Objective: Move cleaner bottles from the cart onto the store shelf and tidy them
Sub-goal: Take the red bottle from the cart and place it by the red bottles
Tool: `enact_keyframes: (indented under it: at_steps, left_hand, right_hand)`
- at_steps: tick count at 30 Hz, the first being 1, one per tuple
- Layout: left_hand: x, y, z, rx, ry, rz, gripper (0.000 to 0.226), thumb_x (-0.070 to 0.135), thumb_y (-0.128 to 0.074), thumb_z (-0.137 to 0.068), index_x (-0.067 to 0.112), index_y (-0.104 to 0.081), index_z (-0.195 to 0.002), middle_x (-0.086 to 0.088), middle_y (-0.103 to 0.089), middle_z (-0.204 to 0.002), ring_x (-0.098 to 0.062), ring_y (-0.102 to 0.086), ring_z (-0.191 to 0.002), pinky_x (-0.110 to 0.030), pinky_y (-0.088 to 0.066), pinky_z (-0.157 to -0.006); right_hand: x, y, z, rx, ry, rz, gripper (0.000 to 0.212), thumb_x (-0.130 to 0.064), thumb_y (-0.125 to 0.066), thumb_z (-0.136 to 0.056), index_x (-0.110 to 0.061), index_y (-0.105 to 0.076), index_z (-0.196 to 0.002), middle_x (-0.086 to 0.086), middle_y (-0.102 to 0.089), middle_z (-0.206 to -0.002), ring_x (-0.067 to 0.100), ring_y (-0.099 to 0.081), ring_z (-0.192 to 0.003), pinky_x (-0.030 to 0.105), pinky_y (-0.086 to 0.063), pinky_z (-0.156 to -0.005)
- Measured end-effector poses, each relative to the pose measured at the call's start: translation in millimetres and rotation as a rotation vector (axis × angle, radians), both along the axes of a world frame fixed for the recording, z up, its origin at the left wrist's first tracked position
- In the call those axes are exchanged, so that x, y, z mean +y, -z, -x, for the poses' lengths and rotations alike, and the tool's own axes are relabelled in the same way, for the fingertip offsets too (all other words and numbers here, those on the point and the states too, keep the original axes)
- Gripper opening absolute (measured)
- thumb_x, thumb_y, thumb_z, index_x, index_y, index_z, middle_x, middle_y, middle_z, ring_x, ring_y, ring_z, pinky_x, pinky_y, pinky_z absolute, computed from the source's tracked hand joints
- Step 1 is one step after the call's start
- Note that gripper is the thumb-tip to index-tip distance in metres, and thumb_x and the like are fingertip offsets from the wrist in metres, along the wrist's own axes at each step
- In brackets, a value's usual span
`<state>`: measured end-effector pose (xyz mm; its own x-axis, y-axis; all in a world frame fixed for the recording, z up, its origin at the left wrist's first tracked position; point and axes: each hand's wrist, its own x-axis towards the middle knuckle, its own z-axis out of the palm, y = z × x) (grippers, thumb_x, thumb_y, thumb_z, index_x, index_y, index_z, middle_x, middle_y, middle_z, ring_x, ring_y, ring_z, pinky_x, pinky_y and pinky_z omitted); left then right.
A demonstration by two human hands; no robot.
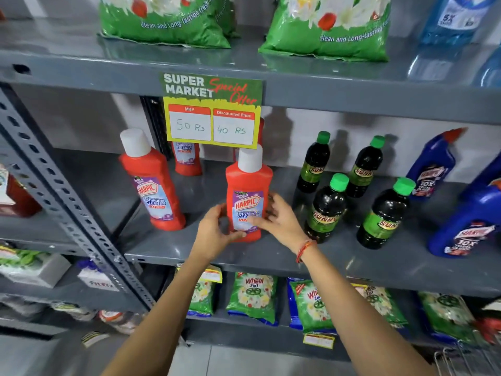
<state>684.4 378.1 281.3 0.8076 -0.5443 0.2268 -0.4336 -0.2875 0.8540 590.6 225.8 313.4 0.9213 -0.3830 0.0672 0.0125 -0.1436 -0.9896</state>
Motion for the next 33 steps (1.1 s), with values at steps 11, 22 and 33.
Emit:
enact_keyframes:
  at_steps: [11, 22, 33]
  left_hand:
    - [74, 19, -57, 0.098, -0.606, 0.072, 0.115, 0.035, -0.088, -0.051, 0.007, -0.022, -0.141, -0.022, -0.038, -0.141, -0.034, -0.034, -0.133, -0.048, -0.031, -0.112]
    - [71, 25, -75, 0.152, -0.593, 0.047, 0.085, 0.038, -0.088, -0.048, 0.011, -0.047, -0.117, -0.015, -0.064, -0.115, -0.032, -0.062, -0.103, -0.047, -0.052, -0.09]
    - [71, 22, -73, 0.134, -0.597, -0.013, 0.087, 0.033, -0.088, -0.051, 0.006, -0.044, -0.121, -0.02, -0.062, -0.119, -0.035, -0.06, -0.107, -0.047, -0.049, -0.094]
  right_hand:
    - [24, 56, -17, 0.148, 0.137, 0.056, 0.059, -0.014, -0.082, -0.065, -0.022, -0.051, -0.115, 0.001, -0.064, -0.115, 0.011, -0.059, -0.103, 0.027, -0.048, -0.093]
    - [20, 48, -40, 0.194, 0.042, 0.059, 0.054, -0.016, -0.078, -0.071, -0.025, -0.048, -0.114, -0.004, -0.059, -0.112, 0.01, -0.057, -0.102, 0.027, -0.046, -0.092]
    - [13, 56, -46, 0.24, 0.003, 0.055, 0.06, -0.022, -0.078, -0.07, -0.021, -0.048, -0.122, 0.004, -0.061, -0.124, 0.013, -0.057, -0.106, 0.038, -0.048, -0.097]
